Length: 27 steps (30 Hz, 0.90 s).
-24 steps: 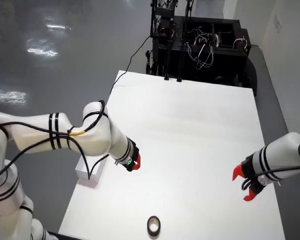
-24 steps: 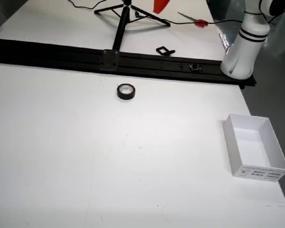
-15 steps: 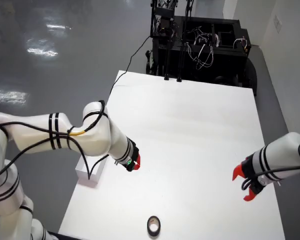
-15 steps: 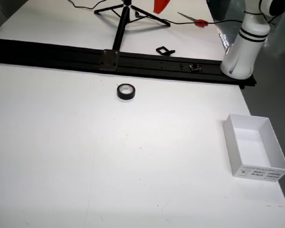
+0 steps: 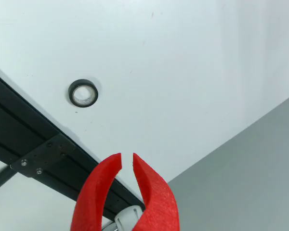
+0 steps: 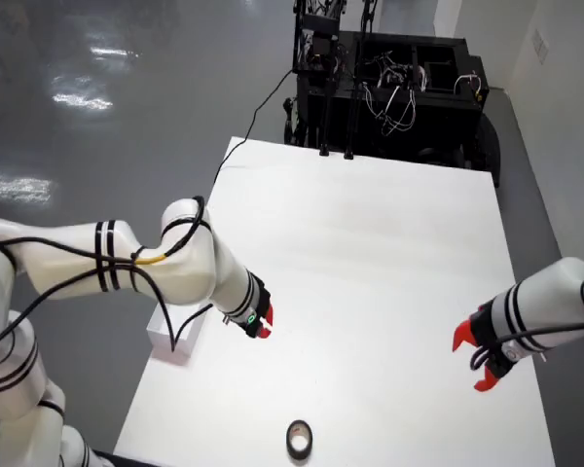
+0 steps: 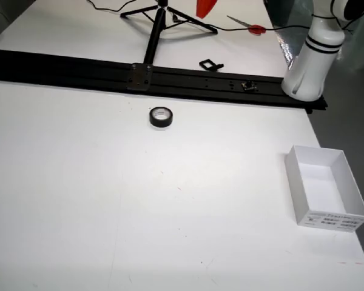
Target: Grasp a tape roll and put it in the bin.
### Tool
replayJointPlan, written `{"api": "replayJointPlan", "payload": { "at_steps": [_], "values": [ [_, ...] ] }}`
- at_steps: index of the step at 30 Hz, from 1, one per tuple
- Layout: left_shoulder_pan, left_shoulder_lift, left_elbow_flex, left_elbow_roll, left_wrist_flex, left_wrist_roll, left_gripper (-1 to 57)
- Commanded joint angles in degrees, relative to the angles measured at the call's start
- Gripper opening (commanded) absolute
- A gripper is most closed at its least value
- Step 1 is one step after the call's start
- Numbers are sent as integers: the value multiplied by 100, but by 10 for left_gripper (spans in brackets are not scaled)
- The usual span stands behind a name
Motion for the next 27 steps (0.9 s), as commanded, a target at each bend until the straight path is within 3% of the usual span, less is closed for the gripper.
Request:
{"api": "replayJointPlan", "payload": {
  "at_steps": [1, 8, 15, 27],
  "values": [
    [88, 242, -193, -341, 8, 0, 99],
    [-79, 1139, -791, -578, -1, 184, 178],
    [-264, 1947, -1494, -737, -1, 228, 201],
    [-26, 2457, -1468, -860, -28, 255, 214]
  ]
}}
